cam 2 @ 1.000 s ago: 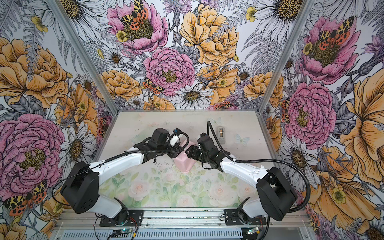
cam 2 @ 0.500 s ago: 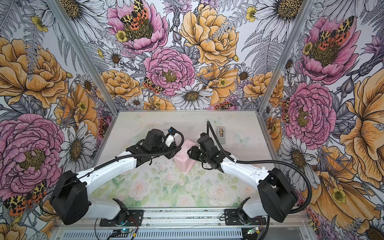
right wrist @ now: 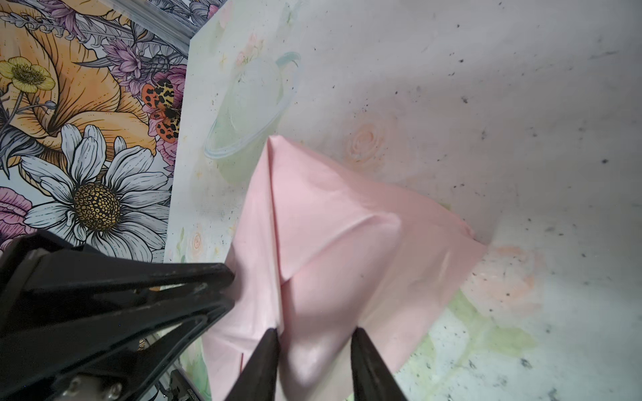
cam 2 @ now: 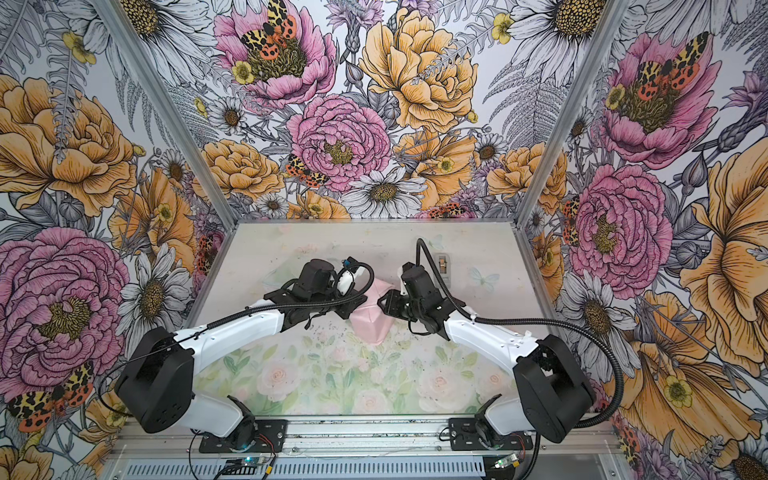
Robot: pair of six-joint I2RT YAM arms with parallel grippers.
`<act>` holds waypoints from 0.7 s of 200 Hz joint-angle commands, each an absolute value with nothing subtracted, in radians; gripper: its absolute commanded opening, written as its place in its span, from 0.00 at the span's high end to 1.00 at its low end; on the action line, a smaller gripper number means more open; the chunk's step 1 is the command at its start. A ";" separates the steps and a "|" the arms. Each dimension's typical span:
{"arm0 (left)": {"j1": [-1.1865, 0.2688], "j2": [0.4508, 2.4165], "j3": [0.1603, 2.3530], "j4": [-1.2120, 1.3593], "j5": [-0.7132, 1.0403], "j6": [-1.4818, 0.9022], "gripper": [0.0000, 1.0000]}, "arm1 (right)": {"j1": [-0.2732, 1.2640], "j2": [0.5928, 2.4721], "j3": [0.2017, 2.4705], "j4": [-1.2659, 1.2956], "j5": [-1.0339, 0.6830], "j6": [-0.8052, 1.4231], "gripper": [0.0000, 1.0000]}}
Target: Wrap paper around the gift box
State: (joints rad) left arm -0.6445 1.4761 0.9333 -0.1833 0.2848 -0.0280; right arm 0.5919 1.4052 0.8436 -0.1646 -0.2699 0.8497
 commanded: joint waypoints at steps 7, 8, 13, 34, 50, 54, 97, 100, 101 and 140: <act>-0.657 1.483 0.879 -0.192 0.276 -0.037 0.88 | 0.570 1.426 0.850 -0.226 -0.278 0.810 0.63; -0.657 1.483 0.878 -0.192 0.275 -0.037 0.88 | 0.569 1.426 0.849 -0.226 -0.279 0.810 0.63; -0.657 1.481 0.870 -0.192 0.269 -0.035 0.88 | 0.568 1.418 0.852 -0.226 -0.283 0.813 0.60; -0.663 1.473 0.850 -0.196 0.238 -0.028 0.88 | 0.568 1.362 0.857 -0.232 -0.288 0.830 0.41; -0.675 1.467 0.844 -0.198 0.209 -0.026 0.88 | 0.569 1.315 0.857 -0.243 -0.271 0.843 0.36; -0.677 1.468 0.844 -0.200 0.203 -0.025 0.88 | 0.570 1.308 0.857 -0.247 -0.269 0.846 0.36; -0.721 1.474 0.870 -0.256 0.102 -0.015 0.87 | 0.577 1.327 0.882 -0.259 -0.278 0.865 0.35; -0.725 1.474 0.870 -0.256 0.099 -0.014 0.87 | 0.579 1.332 0.885 -0.258 -0.278 0.866 0.35; -0.727 1.474 0.870 -0.257 0.098 -0.015 0.87 | 0.580 1.333 0.886 -0.258 -0.278 0.865 0.35; -0.748 1.455 0.865 -0.279 0.050 -0.006 0.86 | 0.591 1.384 0.910 -0.273 -0.254 0.855 0.36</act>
